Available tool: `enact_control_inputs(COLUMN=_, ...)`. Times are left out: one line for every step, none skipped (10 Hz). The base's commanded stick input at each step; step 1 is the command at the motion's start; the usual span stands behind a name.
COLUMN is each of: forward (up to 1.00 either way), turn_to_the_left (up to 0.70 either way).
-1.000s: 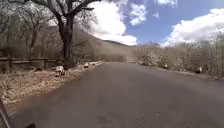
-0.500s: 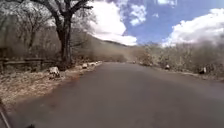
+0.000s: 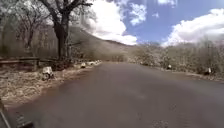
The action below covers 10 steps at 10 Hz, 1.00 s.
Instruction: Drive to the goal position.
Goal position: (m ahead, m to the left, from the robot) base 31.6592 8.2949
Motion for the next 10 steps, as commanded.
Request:
enact_control_inputs(forward=0.70, turn_to_the_left=0.00)
enact_control_inputs(forward=0.70, turn_to_the_left=0.00)
enact_control_inputs(forward=0.70, turn_to_the_left=0.00)
enact_control_inputs(forward=0.70, turn_to_the_left=0.00)
enact_control_inputs(forward=0.70, turn_to_the_left=0.01)
enact_control_inputs(forward=0.70, turn_to_the_left=0.01)
enact_control_inputs(forward=0.70, turn_to_the_left=0.30)
enact_control_inputs(forward=0.70, turn_to_the_left=0.29)
enact_control_inputs(forward=0.70, turn_to_the_left=0.28)
enact_control_inputs(forward=0.70, turn_to_the_left=0.00)
